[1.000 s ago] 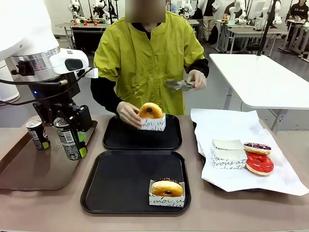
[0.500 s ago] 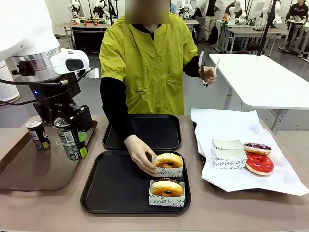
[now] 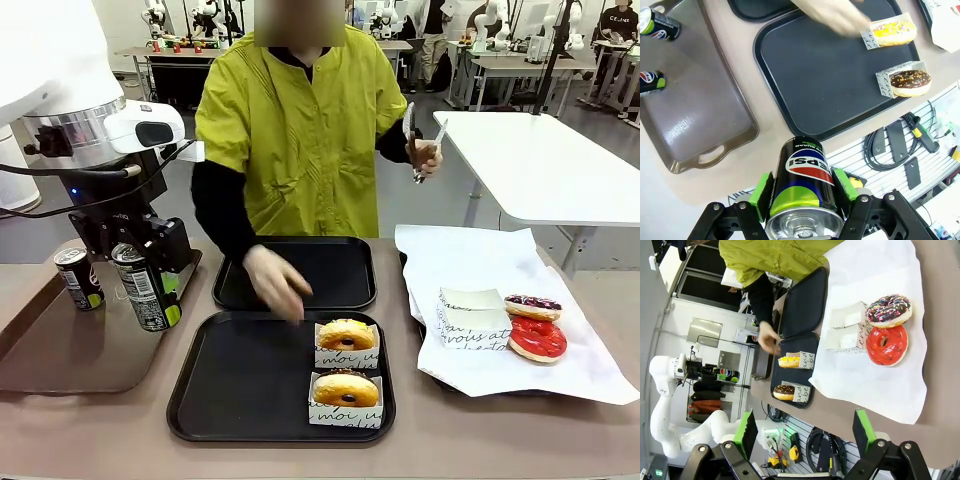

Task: Set up donuts and drinks on trays.
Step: Pick up one Pepsi coke and place it on the Flat Tray.

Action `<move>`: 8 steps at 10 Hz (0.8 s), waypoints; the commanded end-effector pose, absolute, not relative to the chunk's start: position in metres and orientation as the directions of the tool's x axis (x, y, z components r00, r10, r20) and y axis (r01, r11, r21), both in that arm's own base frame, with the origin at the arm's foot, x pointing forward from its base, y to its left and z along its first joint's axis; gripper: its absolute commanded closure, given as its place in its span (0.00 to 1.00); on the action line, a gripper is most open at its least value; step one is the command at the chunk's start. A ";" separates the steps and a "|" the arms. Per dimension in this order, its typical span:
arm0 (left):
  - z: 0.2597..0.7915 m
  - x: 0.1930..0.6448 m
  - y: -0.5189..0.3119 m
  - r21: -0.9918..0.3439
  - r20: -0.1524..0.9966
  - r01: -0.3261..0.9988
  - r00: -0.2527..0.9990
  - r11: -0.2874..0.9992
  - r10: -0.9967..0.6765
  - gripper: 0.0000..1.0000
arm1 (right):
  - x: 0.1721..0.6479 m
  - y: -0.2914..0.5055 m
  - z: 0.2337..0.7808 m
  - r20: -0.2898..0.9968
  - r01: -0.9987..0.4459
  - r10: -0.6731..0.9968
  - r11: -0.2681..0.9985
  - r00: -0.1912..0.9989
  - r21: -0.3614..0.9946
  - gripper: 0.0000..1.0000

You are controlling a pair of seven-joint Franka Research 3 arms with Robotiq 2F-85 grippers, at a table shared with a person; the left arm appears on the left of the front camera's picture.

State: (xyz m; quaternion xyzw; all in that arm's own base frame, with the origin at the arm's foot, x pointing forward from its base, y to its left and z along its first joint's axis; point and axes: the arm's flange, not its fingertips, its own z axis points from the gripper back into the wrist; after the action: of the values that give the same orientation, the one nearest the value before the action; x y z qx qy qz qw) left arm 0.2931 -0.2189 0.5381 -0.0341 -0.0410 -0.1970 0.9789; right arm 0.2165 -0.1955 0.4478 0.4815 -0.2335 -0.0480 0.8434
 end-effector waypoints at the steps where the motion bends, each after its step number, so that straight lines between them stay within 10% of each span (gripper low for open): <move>1: 0.544 0.296 -0.219 -0.067 0.098 0.401 0.914 0.913 -0.394 0.39 | 0.217 -0.196 0.447 0.354 -0.151 -0.306 0.529 0.884 0.835 0.00; 8: 0.525 0.308 -0.242 -0.023 0.093 0.362 0.929 0.932 -0.359 0.39 | 0.217 -0.196 0.447 0.354 -0.151 -0.306 0.529 0.884 0.835 0.00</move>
State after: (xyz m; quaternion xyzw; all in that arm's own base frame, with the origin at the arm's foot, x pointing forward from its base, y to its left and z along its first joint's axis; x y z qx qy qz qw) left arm 0.2951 -0.2239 0.5326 -0.0308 -0.0389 -0.1962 0.9793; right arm 0.2165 -0.1955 0.4479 0.4815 -0.2336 -0.0480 0.8434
